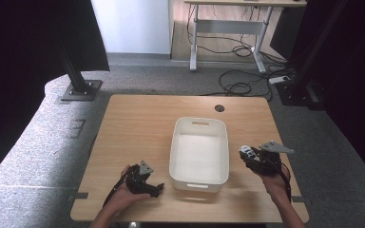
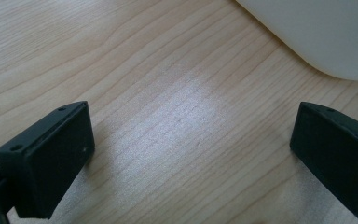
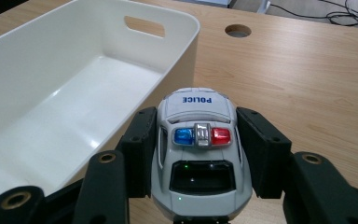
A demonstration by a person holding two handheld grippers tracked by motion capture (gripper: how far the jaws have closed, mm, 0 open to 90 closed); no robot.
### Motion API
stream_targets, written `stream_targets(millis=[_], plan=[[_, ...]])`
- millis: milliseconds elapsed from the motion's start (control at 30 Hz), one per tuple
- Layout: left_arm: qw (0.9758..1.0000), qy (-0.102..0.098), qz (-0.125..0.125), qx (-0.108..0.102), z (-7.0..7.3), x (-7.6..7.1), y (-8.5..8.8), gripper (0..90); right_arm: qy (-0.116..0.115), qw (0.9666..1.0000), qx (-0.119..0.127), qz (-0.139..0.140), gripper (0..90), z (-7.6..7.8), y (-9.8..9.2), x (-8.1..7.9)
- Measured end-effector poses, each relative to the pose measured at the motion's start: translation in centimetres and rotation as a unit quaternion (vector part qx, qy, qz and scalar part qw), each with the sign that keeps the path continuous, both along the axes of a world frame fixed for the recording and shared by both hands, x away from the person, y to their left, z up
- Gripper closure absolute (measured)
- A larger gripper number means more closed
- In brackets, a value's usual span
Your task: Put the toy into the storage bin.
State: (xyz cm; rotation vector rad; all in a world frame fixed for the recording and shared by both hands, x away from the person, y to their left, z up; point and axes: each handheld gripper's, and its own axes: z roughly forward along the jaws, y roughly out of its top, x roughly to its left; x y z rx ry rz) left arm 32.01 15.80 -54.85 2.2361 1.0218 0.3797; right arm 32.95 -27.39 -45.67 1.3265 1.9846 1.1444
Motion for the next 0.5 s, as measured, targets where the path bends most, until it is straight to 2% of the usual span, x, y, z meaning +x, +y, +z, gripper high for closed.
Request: stream_targets(millis=[500], plan=[[1.0, 0.0, 0.0, 0.0, 0.0, 0.0, 0.0, 0.0, -0.003, 0.9999, 0.004, 0.01, 50.3, 0.2, 1.1, 0.1]])
